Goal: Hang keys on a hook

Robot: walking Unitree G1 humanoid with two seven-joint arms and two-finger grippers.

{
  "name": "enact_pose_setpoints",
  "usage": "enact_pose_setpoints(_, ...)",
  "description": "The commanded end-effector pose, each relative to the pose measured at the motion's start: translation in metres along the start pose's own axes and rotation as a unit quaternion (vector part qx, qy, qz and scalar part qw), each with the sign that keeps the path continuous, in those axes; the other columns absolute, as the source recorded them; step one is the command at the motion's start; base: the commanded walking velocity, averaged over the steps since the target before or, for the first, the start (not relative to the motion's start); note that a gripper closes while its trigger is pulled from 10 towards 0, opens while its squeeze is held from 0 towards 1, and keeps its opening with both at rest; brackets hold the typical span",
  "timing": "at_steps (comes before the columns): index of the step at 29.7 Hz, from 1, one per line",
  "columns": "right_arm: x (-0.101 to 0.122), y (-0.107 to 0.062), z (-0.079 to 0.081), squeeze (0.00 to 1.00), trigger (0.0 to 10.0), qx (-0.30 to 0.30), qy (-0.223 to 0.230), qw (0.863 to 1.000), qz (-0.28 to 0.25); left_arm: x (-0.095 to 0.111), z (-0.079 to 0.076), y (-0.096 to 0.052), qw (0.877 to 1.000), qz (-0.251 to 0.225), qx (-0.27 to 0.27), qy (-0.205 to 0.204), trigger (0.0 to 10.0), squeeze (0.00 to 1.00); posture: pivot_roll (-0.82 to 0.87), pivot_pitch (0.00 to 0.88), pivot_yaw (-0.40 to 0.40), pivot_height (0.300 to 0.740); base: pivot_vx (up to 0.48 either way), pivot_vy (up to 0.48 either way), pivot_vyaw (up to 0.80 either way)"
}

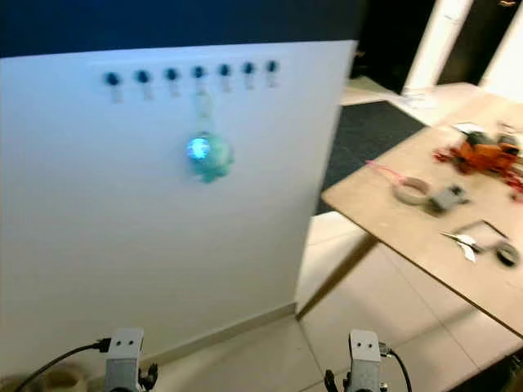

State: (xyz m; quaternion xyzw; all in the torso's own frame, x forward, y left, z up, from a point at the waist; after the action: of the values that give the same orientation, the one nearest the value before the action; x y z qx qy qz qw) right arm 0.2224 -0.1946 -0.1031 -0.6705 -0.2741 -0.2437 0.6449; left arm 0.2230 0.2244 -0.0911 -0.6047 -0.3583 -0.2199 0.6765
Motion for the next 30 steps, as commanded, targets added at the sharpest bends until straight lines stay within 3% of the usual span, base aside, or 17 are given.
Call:
enact_pose_setpoints(1, -0.003, 0.000, 0.001, 0.00, 10.0, 0.002, 0.001, 1.000, 0.004, -0.006, 0.000, -0.001, 1.000, 0.008, 0.001, -0.007, 10.0, 0.00, 0.05, 0.048, -0.007, 0.740, 0.000, 0.000, -0.80)
enact_pose_setpoints(16, 0.001, 0.001, 0.004, 0.00, 10.0, 0.007, -0.006, 1.000, 0.003, -0.001, 0.000, 0.000, 1.000, -0.005, 0.005, -0.018, 10.0, 0.00, 0.05, 0.049, -0.009, 0.740, 0.000, 0.000, -0.80)
enact_pose_setpoints(30, 0.017, 0.004, 0.007, 0.00, 10.0, 0.016, -0.016, 1.000, -0.022, 0.005, 0.003, 0.000, 0.999, -0.023, 0.020, -0.039, 10.0, 0.00, 0.05, 0.042, -0.012, 0.740, 0.000, 0.000, -0.80)
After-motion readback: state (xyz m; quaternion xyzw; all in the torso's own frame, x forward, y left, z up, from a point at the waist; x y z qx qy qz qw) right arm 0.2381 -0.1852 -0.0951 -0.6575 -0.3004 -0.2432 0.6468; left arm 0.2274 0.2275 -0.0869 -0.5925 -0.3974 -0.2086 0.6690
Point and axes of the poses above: a point about 5 cm out from each wrist's last joint towards the gripper, its own y axis pointing out of the wrist towards the gripper, its own x axis along the axis of the wrist's last joint, z = x × y, the point moved 4 cm from there along y, pointing out of the wrist towards the gripper, and after that the axes turned 8 degrees about -y, right-handed, at the moved point
